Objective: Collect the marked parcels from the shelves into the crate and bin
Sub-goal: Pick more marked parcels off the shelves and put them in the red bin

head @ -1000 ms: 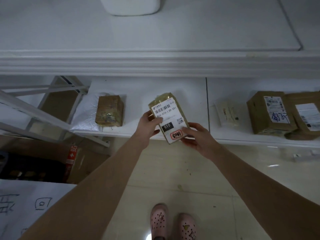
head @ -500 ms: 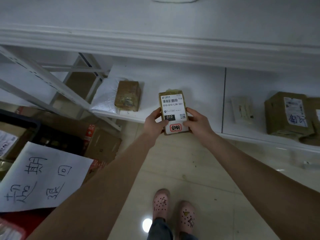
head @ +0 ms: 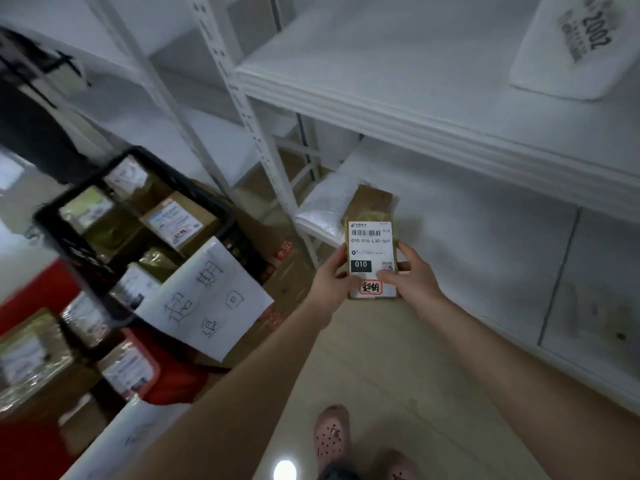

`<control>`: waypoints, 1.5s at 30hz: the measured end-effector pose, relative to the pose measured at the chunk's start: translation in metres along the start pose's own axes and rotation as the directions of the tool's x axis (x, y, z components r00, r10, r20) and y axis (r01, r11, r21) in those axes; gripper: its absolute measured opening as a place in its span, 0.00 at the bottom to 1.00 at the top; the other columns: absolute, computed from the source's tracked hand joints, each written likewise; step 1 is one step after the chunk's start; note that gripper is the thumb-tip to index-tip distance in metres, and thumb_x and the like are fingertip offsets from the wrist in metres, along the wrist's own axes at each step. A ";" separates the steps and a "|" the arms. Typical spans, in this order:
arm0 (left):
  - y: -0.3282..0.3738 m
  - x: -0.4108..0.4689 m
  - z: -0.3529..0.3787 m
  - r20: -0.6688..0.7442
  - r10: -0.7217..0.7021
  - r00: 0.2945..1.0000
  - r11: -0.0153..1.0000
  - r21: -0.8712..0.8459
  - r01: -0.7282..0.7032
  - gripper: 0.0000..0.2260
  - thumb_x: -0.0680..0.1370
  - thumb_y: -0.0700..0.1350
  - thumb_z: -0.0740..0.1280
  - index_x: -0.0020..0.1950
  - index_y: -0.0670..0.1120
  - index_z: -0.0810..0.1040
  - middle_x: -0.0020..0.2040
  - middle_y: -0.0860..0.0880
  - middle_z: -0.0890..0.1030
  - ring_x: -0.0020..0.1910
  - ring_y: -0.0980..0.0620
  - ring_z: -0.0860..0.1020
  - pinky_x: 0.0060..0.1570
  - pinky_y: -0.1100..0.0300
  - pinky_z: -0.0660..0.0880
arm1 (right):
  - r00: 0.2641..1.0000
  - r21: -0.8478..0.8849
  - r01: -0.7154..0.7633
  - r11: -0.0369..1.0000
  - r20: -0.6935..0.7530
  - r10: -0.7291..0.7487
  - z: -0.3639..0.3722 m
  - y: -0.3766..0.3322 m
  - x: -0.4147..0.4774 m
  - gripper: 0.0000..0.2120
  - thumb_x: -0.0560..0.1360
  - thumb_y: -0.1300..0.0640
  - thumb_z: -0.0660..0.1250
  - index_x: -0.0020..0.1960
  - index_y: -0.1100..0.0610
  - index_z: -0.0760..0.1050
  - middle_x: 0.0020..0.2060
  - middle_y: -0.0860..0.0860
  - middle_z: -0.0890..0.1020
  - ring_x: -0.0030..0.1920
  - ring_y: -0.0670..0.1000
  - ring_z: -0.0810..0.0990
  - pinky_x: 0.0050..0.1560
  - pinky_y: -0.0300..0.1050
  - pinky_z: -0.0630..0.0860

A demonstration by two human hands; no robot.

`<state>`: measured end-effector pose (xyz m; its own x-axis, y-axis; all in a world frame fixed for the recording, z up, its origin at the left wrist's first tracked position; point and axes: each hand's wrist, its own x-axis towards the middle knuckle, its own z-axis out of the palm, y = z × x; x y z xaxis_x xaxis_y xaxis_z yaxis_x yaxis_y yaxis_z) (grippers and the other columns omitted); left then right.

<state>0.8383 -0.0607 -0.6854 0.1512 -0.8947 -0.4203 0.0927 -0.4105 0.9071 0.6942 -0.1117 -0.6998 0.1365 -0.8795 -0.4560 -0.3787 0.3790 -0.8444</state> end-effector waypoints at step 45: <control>-0.173 -0.044 -0.661 -0.623 -0.364 0.692 0.903 -0.417 0.100 0.15 0.81 0.44 0.52 0.64 0.45 0.72 0.60 0.45 0.79 0.54 0.48 0.78 0.59 0.48 0.74 | 0.776 -0.569 0.441 0.694 0.631 0.024 0.749 -0.080 0.007 0.32 0.62 0.51 0.67 0.66 0.42 0.68 0.55 0.49 0.81 0.56 0.57 0.78 0.57 0.50 0.76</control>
<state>1.4662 0.1665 -0.8378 0.6841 -0.3602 -0.6343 0.5091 -0.3870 0.7688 1.4111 0.0679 -0.8462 0.6741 -0.4916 -0.5514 -0.7235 -0.2886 -0.6271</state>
